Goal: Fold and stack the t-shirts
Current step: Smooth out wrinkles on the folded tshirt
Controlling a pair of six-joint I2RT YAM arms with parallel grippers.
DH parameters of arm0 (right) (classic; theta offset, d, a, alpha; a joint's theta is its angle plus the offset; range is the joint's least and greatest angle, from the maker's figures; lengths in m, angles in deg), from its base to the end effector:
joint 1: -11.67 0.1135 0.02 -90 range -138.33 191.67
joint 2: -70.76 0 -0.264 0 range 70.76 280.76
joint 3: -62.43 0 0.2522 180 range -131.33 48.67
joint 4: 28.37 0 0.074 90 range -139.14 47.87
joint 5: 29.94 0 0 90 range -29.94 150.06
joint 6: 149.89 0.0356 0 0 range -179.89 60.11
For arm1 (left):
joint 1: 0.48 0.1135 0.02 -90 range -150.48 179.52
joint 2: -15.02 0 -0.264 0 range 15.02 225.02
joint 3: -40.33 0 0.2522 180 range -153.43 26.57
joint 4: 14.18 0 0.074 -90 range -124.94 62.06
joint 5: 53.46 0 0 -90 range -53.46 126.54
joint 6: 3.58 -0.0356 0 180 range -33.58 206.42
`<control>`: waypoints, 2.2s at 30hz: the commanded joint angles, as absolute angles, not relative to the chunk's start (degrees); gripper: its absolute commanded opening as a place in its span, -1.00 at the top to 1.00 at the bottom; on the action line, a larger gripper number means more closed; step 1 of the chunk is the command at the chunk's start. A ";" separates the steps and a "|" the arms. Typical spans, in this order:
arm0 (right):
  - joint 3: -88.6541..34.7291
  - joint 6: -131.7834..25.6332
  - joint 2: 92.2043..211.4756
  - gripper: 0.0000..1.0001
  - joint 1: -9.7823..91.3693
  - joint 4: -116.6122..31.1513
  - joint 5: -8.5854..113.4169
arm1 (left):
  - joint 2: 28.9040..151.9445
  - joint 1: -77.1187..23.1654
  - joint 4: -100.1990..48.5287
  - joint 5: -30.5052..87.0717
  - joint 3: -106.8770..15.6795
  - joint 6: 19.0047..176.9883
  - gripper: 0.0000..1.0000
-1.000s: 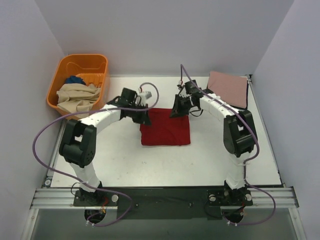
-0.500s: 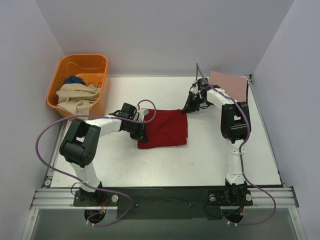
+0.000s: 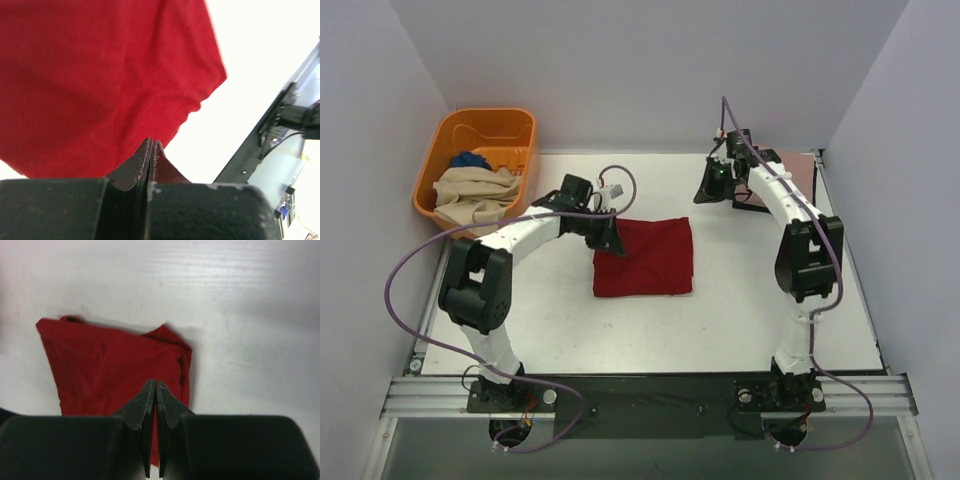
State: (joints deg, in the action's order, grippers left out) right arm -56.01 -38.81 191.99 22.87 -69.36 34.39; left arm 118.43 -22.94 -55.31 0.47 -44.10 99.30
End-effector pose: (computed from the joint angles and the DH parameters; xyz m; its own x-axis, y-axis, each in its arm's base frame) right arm 0.4731 0.1094 0.2536 -0.8066 0.1708 -0.5659 -0.2055 0.8166 0.5393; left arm 0.3348 -0.1611 0.1992 -0.9103 0.1814 -0.3720 0.3868 0.6928 -0.6087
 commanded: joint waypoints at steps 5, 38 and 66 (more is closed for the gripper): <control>-29.83 -35.21 171.67 1.00 33.45 -62.72 32.64 | 123.27 -16.04 -48.94 -2.14 -54.98 99.96 0.95; -1.40 -32.29 165.95 1.00 27.31 -54.61 27.81 | 139.39 -14.10 -47.01 14.95 -70.29 98.02 1.00; -35.26 -30.80 188.97 1.00 23.36 -60.06 33.16 | 132.71 -14.72 -41.39 9.55 -49.28 104.26 1.00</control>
State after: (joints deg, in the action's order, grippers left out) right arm -32.71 -30.94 190.55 25.43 -57.99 29.73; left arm 132.09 -16.07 -42.75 4.82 -47.67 104.72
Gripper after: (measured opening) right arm 0.001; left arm 0.028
